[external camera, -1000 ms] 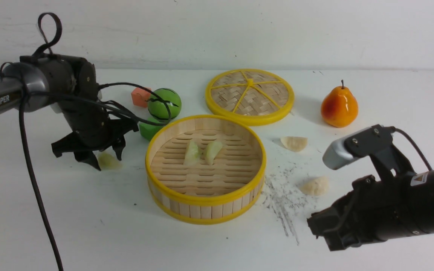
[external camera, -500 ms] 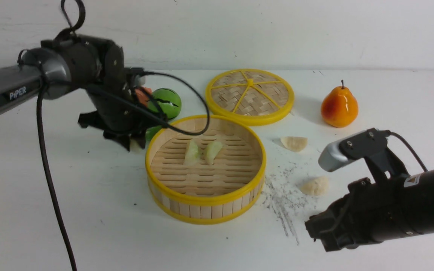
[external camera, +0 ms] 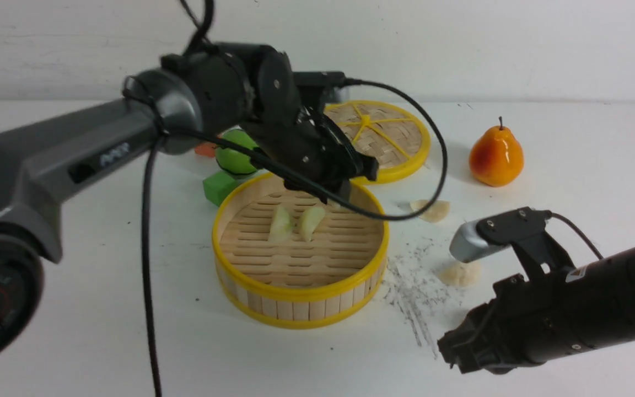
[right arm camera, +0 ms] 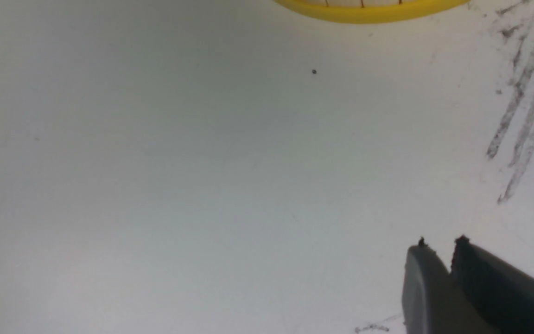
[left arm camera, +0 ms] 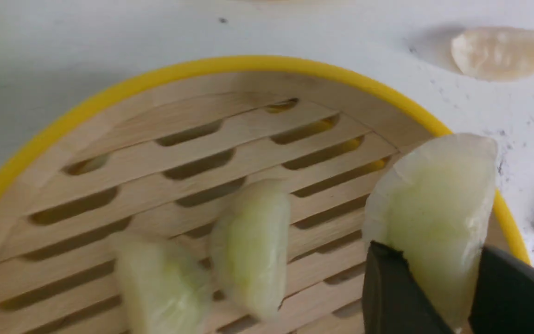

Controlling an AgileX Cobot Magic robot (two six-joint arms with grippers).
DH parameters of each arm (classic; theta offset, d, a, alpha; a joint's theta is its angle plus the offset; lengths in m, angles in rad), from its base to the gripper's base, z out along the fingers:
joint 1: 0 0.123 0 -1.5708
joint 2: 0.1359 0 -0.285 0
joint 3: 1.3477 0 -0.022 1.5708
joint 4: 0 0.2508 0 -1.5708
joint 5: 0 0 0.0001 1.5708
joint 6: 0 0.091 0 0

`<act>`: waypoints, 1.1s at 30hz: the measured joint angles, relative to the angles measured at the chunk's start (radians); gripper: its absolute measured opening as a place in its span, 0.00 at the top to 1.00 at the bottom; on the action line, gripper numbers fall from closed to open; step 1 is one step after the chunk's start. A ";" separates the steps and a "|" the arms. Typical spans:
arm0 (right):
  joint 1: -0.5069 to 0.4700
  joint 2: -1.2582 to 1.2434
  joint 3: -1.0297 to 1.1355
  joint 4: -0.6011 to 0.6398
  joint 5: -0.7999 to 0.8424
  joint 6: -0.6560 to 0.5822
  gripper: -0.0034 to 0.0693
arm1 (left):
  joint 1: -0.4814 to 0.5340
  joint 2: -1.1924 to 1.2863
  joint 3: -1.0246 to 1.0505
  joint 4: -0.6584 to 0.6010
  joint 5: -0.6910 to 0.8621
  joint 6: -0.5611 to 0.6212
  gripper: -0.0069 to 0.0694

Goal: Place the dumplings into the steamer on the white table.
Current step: 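Place the dumpling into the bamboo steamer basket with the left gripper, then reach for and grasp a dumpling lying on the table beside the steamer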

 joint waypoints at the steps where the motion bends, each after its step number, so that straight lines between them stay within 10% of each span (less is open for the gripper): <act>1: 0.000 0.000 0.000 0.001 0.000 -0.001 0.84 | -0.010 0.022 0.000 0.006 -0.018 0.012 0.64; 6: 0.000 0.000 0.000 0.000 0.005 -0.009 0.84 | -0.019 0.075 0.000 0.054 -0.062 0.028 0.61; 12: 0.000 -0.003 -0.043 -0.151 0.107 -0.061 0.82 | -0.019 0.088 0.000 0.062 -0.062 0.028 0.36; 17: -0.008 -0.014 -0.128 -0.364 0.218 0.139 0.77 | -0.019 0.037 -0.006 0.075 0.015 0.027 0.32; 25: -0.100 0.043 -0.256 -0.625 0.279 0.505 0.47 | -0.019 -0.272 -0.057 0.156 0.282 0.026 0.58; 33: -0.113 0.250 -0.485 -0.596 0.212 0.455 0.30 | -0.018 -0.582 0.059 0.110 0.506 0.030 0.87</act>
